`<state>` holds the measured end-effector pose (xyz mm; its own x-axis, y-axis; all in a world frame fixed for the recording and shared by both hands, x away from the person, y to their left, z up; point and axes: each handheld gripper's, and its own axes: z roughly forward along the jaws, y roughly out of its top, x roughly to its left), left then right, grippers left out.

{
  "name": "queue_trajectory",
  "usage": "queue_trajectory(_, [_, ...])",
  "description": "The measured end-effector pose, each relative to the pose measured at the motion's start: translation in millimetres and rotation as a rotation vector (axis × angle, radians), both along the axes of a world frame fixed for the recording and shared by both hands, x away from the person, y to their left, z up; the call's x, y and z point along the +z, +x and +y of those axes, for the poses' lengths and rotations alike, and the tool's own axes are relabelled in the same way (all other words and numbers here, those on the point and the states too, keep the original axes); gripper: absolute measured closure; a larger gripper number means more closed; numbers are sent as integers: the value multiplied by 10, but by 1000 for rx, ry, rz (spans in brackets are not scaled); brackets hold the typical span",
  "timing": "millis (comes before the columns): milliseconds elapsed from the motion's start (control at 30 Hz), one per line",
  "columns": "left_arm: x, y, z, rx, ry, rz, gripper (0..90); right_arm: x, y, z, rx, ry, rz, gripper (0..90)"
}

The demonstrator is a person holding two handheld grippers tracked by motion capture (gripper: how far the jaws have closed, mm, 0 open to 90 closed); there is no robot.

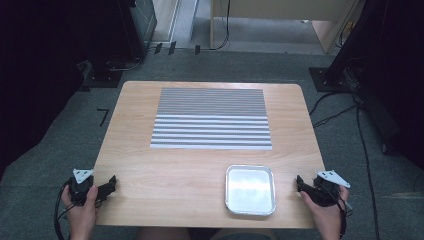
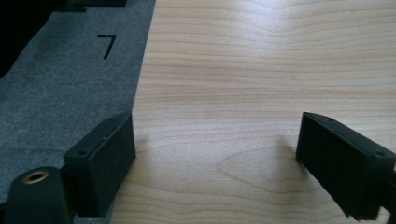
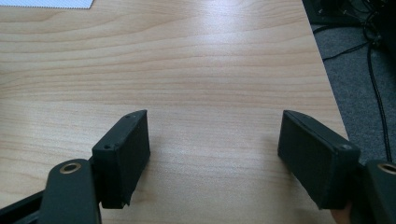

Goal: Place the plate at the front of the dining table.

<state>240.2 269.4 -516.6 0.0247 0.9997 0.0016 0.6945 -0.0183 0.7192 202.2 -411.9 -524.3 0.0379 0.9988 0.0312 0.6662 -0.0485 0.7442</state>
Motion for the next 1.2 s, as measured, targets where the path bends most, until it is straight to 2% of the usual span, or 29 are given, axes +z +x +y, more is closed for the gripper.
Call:
queue_trajectory(100, [4, 5, -2, 3, 3, 5, 101, 0, 0, 0, -1, 0, 0, 250])
queue_trajectory(233, [24, -2, -44, 12, 34, 1, 104, 0, -5, -1, -8, -2, -1, 250])
queue_trajectory(267, [42, -9, -75, 7, 19, -7, 106, 1, -9, -2, -13, -1, -1, 242])
queue_trajectory(367, [76, -16, -127, 14, 24, -22, 106, 1, -21, -16, -24, 9, -2, 239])
queue_trajectory(400, [129, -24, -211, 23, 58, -43, 106, 2, -34, -28, -37, 12, -2, 227])
queue_trajectory(467, [156, -28, -255, 24, 66, -51, 109, 1, -37, -34, -43, 11, -1, 221])
queue_trajectory(500, [180, -32, -293, 22, 45, -59, 109, 4, -39, -38, -48, 11, -1, 217])
queue_trajectory(533, [216, -35, -359, 13, -7, -66, 109, 15, -41, -41, -52, 16, -4, 210])
queue_trajectory(633, [238, -36, -442, 3, 1, -68, 109, 28, -43, -42, -57, 22, -7, 204])
queue_trajectory(667, [259, -35, -520, -20, 2, -71, 109, 49, -54, -31, -55, 31, -13, 200])
queue_trajectory(733, [269, -34, -558, -28, -1, -74, 109, 58, -59, -25, -55, 32, -15, 198])
queue_trajectory(833, [290, -36, -706, -60, -6, -79, 109, 132, -92, -9, -44, 35, -35, 185])
queue_trajectory(1033, [279, -28, -890, -99, -1, -71, 109, 226, -125, -20, -44, 54, -67, 175])
queue_trajectory(1133, [312, -38, -1040, -125, -13, -77, 109, 253, -151, -8, -36, 60, -73, 173])
queue_trajectory(1167, [312, -38, -1040, -125, -13, -77, 109, 259, -154, -2, -34, 61, -75, 173])
queue_trajectory(1200, [334, -42, -1124, -143, -20, -82, 110, 265, -155, 3, -32, 62, -78, 173])
